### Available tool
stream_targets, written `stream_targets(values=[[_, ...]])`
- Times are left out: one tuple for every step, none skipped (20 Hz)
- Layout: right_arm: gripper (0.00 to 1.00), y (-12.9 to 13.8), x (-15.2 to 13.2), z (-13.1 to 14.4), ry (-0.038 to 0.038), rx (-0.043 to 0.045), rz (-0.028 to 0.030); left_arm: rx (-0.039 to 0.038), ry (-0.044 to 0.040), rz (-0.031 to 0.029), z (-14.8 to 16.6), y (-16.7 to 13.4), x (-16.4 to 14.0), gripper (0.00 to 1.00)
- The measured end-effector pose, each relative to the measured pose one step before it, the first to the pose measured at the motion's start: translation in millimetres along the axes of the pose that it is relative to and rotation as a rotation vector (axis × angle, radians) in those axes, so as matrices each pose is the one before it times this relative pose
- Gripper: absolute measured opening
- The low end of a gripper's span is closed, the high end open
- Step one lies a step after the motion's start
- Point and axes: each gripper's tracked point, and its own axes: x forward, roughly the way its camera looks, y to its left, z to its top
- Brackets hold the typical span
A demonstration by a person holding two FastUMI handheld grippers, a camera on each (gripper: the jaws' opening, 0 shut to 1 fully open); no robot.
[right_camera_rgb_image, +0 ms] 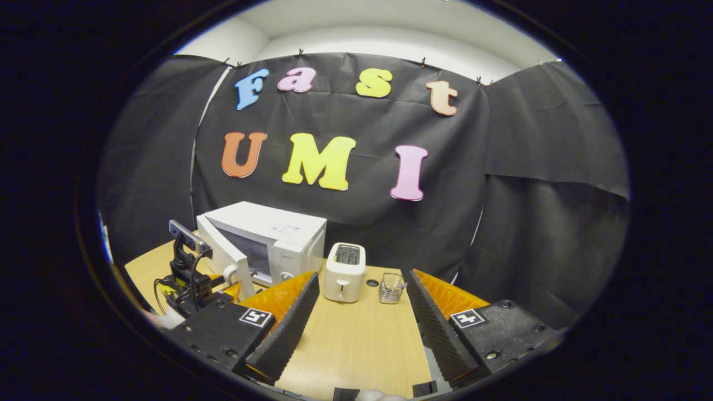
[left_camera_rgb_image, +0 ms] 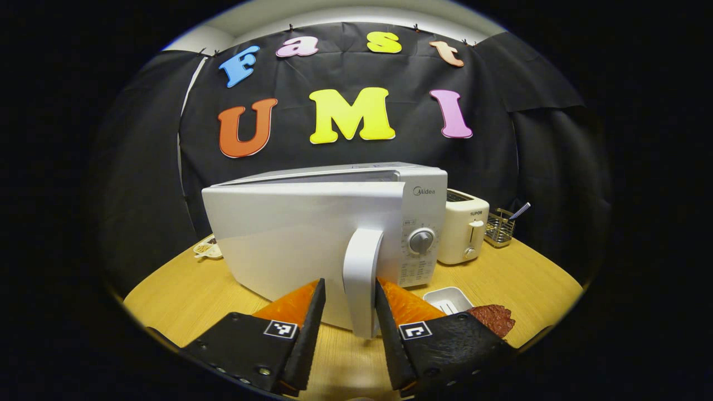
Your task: Open the microwave oven with the left hand, put the food in, and close the microwave oven.
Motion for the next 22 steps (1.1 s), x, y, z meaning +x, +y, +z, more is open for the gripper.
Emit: stream_targets(values=[[1.0,0.19,-1.19,0.73,-0.0013,0.00399,0.00206,0.01568,-0.00402,-0.00139,1.1,1.56,-1.52,0.47],[1.0,0.58,-0.01,-0.27,0.00059,0.00508,0.00339,-0.0034,-0.00455,0.00706,1.48,3.2,-1.8,0.79],[0.96,0.88,-1.53,-0.11,0.00096,0.00347,0.00379,-0.01142,-0.00239,0.0074,1.17,3.44,-3.17,0.88],[1.0,0.45,-0.88,0.62,-0.00393,0.0013,0.00229,-0.00955,-0.00753,0.00766,1.65,3.34,-1.41,0.88],[1.0,0.89,-0.31,1.28,-0.00229,-0.00183,0.00158,-0.00265,-0.01033,0.00989,2.83,3.38,-1.27,0.96],[1.0,0.86,0.15,-0.93,-0.0019,-0.00273,0.00394,0.00419,0.00112,0.00399,-0.37,3.41,0.11,0.96],[1.0,0.57,-0.6,-0.16,0.00102,-0.00049,0.00329,-0.00386,0.00823,-0.00383,-2.8,0.1,0.31,0.96],[1.0,1.04,0.33,0.02,-0.00108,0.00144,0.00376,-0.0009,0.00019,-0.00024,0.52,0.87,-0.43,0.96],[0.96,1.05,-0.84,0.38,-0.00143,-0.00063,0.00348,0.00229,-0.00033,0.00193,1.27,1.19,-0.63,0.97],[1.0,0.3,-0.72,-0.41,0.00021,0.00012,0.00305,0.00192,-0.00016,0.00704,-0.18,1.86,-1.31,0.97],[1.0,1.29,-0.16,-0.02,0.00076,0.00005,0.00647,-0.00199,0.00047,0.00821,-0.22,2.87,-1.7,0.97],[1.0,1.27,0.28,-0.3,-0.00068,-0.00098,0.00425,-0.00241,0.00125,0.00668,-0.36,2.56,-2.74,0.96],[1.0,1.5,-0.11,0.21,0.00156,0.00008,0.00526,-0.00613,0.00305,0.00405,-1.72,2.71,-3.27,0.96],[0.96,2.36,0.44,-1.11,-0.0002,0.00124,0.00619,-0.00391,0.00383,0.00335,-1.62,2.96,-3.65,0.97],[1.0,2.6,0.23,0.73,-0.00125,0.00189,0.00613,-0.00044,0.00487,0.00245,-1.77,4.29,-4.36,0.97],[1.0,2.74,-0.13,-0.43,-0.00146,0.00212,0.00769,0.00148,0.00509,0.00454,-1.6,4.56,-5.48,0.97],[1.0,4.15,-0.12,0.0,-0.0029,0.00226,0.00902,0.00485,0.00393,0.00595,-1.64,5.31,-5.69,0.97],[1.0,4.49,0.34,-0.87,-0.00057,0.00325,0.00962,0.00463,0.00136,0.00534,-1.62,6.9,-6.4,0.97],[1.0,5.87,0.31,-1.71,0.00167,0.00264,0.01349,0.00648,0.00609,0.00534,-2.59,5.53,-6.09,0.97],[0.96,5.69,0.27,-1.06,-0.00229,0.00344,0.01246,0.00405,0.00516,0.00776,-1.76,6.87,-5.53,0.97],[1.0,6.52,0.05,-0.11,0.00106,0.0035,0.01431,0.00404,0.00752,0.01157,-2.66,7.64,-5.79,0.97],[0.96,5.46,1.93,-1.56,0.00164,0.00081,0.01231,0.00289,0.00224,0.01266,-1.22,8.26,-5.38,0.97]])
